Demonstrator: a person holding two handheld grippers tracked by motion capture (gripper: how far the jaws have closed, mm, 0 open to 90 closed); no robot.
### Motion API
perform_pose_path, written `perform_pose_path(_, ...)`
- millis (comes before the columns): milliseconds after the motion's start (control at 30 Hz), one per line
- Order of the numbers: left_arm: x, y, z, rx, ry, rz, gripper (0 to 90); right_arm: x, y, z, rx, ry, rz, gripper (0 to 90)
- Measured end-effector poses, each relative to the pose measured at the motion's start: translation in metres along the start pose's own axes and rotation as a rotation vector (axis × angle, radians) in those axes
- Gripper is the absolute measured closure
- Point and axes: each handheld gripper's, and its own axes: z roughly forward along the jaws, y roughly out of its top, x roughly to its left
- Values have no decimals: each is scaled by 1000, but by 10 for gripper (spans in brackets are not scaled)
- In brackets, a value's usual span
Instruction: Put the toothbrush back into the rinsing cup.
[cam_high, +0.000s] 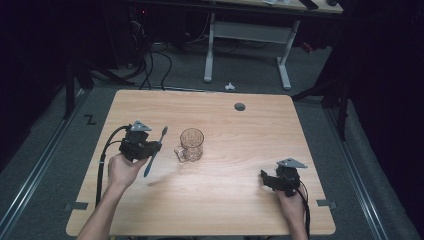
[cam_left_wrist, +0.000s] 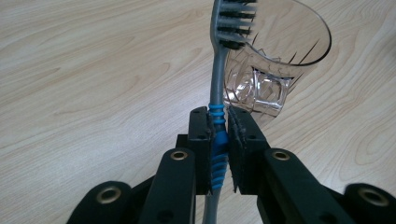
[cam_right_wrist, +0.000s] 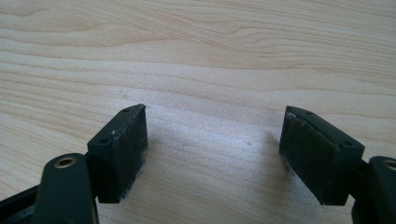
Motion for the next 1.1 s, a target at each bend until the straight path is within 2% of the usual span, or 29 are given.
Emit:
perform_pose_path(167, -1, 1, -4, -29, -11, -5, 803, 0, 0, 0, 0, 0, 1, 237)
perform_pose_path(300, -2, 1, -10, -77, -24, -8, 804, 0, 0, 0, 0, -1, 1, 237)
perform_pose_path(433, -3, 2, -13, -90, -28, -12, 803, 0, 0, 0, 0, -2, 1, 237)
perform_pose_path(533, -6, 7, -18, -115, -34, -3, 803, 0, 0, 0, 0, -2, 2, 237)
perform_pose_path(600, -6, 8, -18, -115, -33, 2, 803, 0, 0, 0, 0, -2, 2, 237)
perform_pose_path(633, -7, 9, -18, -115, -28, 21, 804, 0, 0, 0, 0, -2, 2, 237)
perform_pose_path(700, -8, 10, -20, -130, -27, 25, 804, 0, 0, 0, 0, -2, 2, 237)
perform_pose_path(833, -8, 11, -25, -177, -43, 14, 803, 0, 0, 0, 1, -4, 3, 237)
perform_pose_path(967, -8, 12, -23, -214, -67, -3, 804, 0, 0, 0, 1, -4, 2, 237)
perform_pose_path(1100, -10, 14, -20, -225, -72, -3, 804, 0, 0, 0, 1, -4, 2, 237)
